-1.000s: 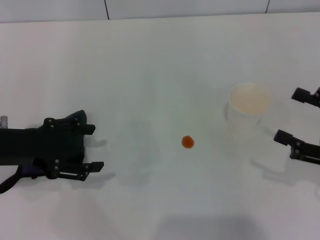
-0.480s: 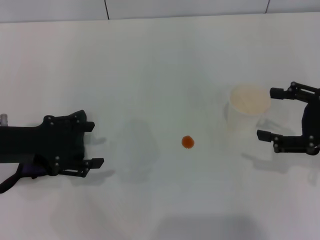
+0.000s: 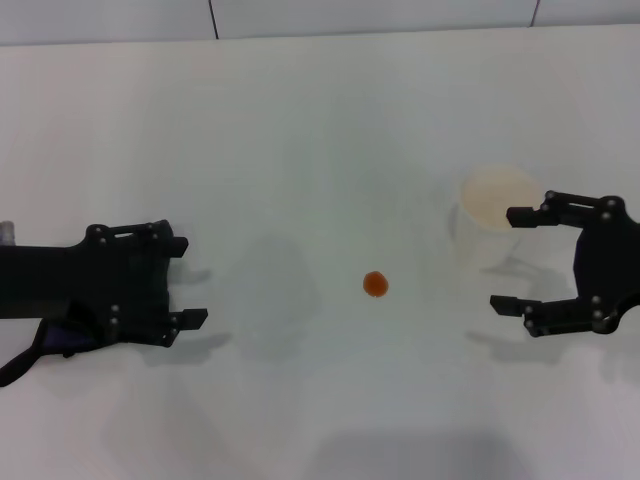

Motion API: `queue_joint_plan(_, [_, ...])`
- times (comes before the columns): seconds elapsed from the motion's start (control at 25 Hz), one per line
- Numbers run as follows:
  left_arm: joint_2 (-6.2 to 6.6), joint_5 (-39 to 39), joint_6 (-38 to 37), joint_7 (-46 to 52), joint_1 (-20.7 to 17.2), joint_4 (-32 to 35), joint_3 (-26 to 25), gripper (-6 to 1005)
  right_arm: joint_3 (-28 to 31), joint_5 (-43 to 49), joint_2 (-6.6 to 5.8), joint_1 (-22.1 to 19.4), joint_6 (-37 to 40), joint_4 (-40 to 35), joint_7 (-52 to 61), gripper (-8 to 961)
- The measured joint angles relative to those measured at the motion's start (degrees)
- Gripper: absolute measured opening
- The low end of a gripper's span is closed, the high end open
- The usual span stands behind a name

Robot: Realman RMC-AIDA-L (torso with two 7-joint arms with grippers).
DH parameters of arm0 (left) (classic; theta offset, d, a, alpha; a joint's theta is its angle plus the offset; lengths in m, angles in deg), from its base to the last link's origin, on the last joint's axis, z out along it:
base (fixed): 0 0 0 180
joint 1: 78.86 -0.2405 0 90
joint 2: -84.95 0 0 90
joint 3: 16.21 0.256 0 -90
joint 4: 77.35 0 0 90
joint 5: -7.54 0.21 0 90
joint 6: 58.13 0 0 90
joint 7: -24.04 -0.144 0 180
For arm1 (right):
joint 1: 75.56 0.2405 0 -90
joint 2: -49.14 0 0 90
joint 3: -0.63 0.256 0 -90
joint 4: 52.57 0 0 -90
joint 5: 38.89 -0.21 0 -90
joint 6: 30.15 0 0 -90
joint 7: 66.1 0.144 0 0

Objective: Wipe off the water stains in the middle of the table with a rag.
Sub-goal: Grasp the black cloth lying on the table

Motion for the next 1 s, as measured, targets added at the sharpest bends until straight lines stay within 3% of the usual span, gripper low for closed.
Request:
queue_joint_plan(0.6, [0.18,0.3,0.6,2.9,0.8,0.0,0.1,859,-0.7,0.3,0.0,1.2,-1.5,-0.8,2.4,872])
queue_joint_plan(0.84, [1.09,2.3,2.5,9.2,1.3,-0.1,0.1,859,-1.3,0.3,0.0,1.2,-2.0,-0.8,2.8,869])
queue_joint_plan(1.0, [2.38,4.7,2.8,11.7,1.4,-0.1,0.0,858,-1.8,-0.2,0.0,1.2,-2.0,-0.7,2.8,870])
